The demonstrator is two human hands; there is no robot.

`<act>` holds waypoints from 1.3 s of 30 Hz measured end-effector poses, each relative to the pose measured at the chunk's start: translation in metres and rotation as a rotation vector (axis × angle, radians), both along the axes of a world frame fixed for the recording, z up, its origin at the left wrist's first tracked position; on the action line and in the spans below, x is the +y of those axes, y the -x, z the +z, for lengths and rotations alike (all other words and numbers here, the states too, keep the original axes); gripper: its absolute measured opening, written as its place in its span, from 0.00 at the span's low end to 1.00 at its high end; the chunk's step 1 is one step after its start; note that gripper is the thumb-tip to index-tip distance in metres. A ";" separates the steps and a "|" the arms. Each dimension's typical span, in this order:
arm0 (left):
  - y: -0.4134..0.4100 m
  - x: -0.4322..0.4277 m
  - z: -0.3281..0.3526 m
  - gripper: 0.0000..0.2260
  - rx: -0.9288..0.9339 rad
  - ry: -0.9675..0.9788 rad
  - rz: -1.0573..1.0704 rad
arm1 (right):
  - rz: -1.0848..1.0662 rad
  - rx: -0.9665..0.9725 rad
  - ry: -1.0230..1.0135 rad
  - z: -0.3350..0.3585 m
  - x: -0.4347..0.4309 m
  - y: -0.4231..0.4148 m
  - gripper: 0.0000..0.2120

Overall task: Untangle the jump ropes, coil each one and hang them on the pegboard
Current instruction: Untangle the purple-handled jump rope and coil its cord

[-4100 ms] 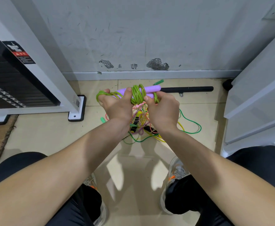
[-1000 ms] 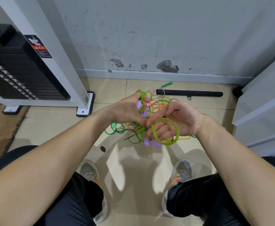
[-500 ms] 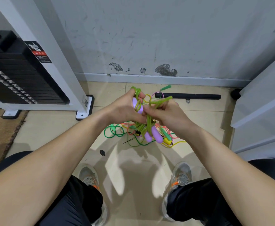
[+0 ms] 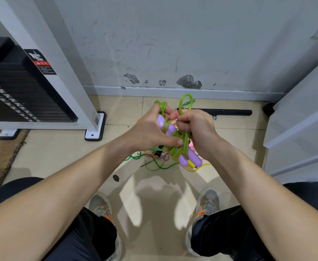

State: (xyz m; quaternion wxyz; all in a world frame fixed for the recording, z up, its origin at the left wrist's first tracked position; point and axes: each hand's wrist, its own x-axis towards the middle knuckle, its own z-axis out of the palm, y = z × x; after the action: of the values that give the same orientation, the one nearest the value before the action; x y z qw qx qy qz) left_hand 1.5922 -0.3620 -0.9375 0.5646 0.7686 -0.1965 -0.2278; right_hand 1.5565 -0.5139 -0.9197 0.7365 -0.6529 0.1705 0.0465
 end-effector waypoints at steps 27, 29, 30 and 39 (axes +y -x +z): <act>0.007 -0.005 0.001 0.07 0.309 0.169 0.054 | 0.401 0.000 0.160 -0.013 -0.027 -0.010 0.11; 0.004 -0.004 0.001 0.09 0.337 0.208 0.100 | 0.426 0.010 0.182 -0.013 -0.025 -0.010 0.16; 0.004 -0.005 0.001 0.10 0.366 0.226 0.135 | 0.431 0.018 0.187 -0.013 -0.025 -0.009 0.20; 0.003 0.005 0.004 0.22 0.596 0.446 0.133 | 0.530 0.096 0.261 -0.006 -0.026 -0.011 0.22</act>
State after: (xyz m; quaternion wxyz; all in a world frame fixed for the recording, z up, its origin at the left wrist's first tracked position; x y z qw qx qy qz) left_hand 1.5892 -0.3572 -0.9338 0.7639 0.5379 -0.0179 -0.3560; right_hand 1.5673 -0.5397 -0.9258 0.5996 -0.7610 0.0331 0.2455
